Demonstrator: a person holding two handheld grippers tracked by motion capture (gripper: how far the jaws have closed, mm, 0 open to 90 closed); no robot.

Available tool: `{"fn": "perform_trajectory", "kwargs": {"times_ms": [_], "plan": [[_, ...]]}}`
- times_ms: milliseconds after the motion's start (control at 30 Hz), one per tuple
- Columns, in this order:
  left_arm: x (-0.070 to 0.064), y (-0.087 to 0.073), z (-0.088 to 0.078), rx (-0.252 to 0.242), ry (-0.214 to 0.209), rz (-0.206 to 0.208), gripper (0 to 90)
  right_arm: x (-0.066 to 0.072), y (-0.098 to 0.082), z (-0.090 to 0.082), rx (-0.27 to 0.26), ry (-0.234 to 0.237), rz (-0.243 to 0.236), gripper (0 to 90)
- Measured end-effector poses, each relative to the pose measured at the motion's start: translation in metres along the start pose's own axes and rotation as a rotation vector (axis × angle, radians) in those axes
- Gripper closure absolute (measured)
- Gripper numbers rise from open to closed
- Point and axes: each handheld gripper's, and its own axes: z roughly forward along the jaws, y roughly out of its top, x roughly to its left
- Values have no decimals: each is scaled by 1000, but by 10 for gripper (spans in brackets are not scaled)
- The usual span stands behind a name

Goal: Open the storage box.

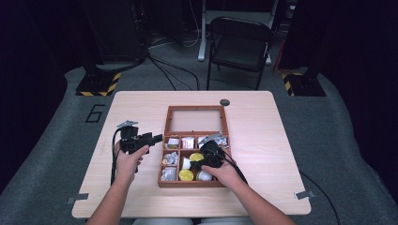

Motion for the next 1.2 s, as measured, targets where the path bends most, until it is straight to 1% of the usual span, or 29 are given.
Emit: {"fn": "perform_trajectory", "kwargs": {"times_ms": [33, 100, 133, 200, 300, 333, 433, 533, 600, 633, 733, 767, 833, 867, 933, 967, 1033, 1067, 1100, 1133, 1167, 1200], "plan": [[0, 0, 0, -3, 2, -6, 382, 0, 0, 1, 3, -4, -3, 341], [1, -1, -1, -2, 1, -7, 382, 1, 1, 1, 15, -3, -10, 342], [1, -1, -1, -8, 2, -18, 382, 1, 1, 3, 11, -6, -15, 343], [2, -1, -2, -6, 4, -8, 382, 1, 1, 4, 22, -11, -23, 343], [2, -1, -2, -8, 3, -13, 382, 0, 2, 4, 33, -6, -6, 365], [3, -1, -2, -7, 3, -11, 382, -1, 2, 4, 27, -6, -18, 367], [3, -1, -2, -7, 2, -12, 382, 0, 2, 4, 32, -8, -12, 372], [3, 0, -2, -12, 3, -18, 382, 0, 2, 3, 21, -9, -31, 373], [4, 0, -2, -11, 1, -17, 382, 2, 2, 1, 20, -5, -19, 373], [3, 0, -2, -8, -1, -21, 382, 2, 2, 0, 11, -3, -29, 374], [3, 0, -1, -12, -1, -28, 382, 3, 4, -5, -7, 11, -19, 373], [3, 0, -1, -13, -2, -27, 382, 3, 4, -7, -3, 20, -23, 374], [3, 1, -1, -12, -3, -27, 382, 5, 5, -9, -7, 24, -20, 374], [3, 1, 0, -12, -2, -17, 382, 6, 6, -11, -9, 25, -27, 374], [3, 1, 1, -10, -5, -20, 383, 9, 8, -15, -13, 29, -24, 374], [4, 2, 1, -11, -4, -16, 382, 10, 8, -16, -22, 31, -31, 374], [3, 2, 2, -10, -9, -20, 382, 11, 9, -20, -27, 30, -32, 374], [2, 2, 3, -11, -9, -25, 382, 12, 8, -22, -31, 35, -18, 374], [3, 2, 4, -9, -9, -16, 382, 12, 9, -23, -38, 36, -30, 374], [3, 2, 4, -8, -8, -18, 382, 12, 9, -25, -41, 33, -24, 374], [3, 2, 5, -4, -9, -18, 382, 12, 9, -27, -41, 39, -28, 374], [3, 2, 5, -4, -11, -17, 382, 12, 9, -28, -42, 40, -17, 374]]}}
